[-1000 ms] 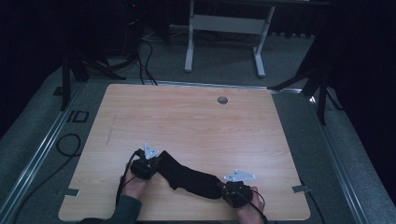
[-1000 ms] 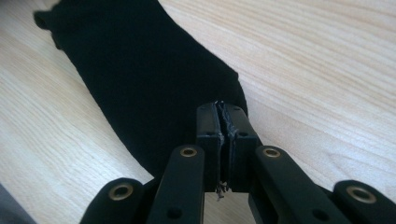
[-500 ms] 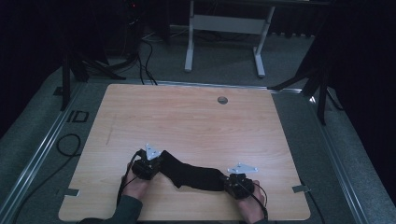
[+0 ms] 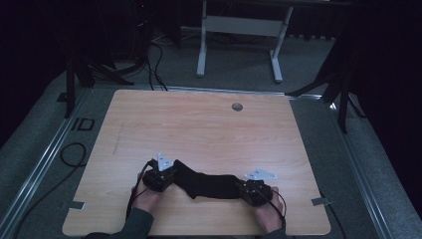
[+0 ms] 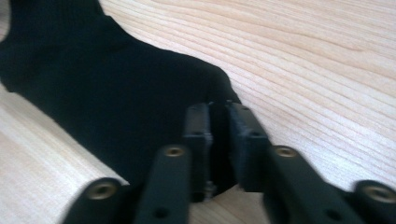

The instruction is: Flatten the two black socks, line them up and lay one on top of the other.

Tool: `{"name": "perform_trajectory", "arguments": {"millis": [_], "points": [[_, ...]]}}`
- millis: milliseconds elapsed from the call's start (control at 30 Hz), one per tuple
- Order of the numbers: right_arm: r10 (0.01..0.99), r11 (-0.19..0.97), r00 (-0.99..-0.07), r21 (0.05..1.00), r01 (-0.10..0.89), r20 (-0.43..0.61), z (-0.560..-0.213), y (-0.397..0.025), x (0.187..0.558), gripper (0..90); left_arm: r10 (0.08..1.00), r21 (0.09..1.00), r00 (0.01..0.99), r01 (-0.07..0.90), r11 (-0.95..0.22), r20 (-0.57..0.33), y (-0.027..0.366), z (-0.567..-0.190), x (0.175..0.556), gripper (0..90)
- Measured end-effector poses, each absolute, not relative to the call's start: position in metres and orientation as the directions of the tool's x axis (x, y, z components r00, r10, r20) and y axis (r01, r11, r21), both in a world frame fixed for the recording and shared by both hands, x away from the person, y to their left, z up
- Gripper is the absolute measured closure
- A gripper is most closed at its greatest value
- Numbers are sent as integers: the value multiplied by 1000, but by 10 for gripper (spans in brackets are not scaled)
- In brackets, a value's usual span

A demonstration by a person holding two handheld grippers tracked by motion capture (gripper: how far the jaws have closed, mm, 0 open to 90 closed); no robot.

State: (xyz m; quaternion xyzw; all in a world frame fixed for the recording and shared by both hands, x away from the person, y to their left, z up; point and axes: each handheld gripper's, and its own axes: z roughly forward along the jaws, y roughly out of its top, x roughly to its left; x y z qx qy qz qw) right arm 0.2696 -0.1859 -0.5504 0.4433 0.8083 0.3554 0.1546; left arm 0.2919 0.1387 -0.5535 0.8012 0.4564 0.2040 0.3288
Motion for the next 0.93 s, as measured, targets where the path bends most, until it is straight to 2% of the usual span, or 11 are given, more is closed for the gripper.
{"name": "perform_trajectory", "arguments": {"millis": [67,200,367,533,800,933], "points": [[816,350,-572,720,600,80,-548,-187,269,632,862,717,507,595,-363,16,139,-553,291,758],[800,347,-595,745,570,83,-540,-191,267,522,865,729,502,599,-330,-22,141,-551,291,633],[799,335,-597,775,537,68,-534,-197,267,473,867,758,494,591,-275,-70,149,-545,291,566],[821,297,-565,783,546,82,-531,-208,272,451,875,770,476,589,-244,-87,157,-542,291,538],[863,256,-497,771,583,89,-539,-229,283,439,898,749,436,613,-250,-57,166,-543,296,526],[888,260,-456,755,602,58,-545,-239,290,421,911,745,411,621,-244,-44,171,-544,299,525]]}}
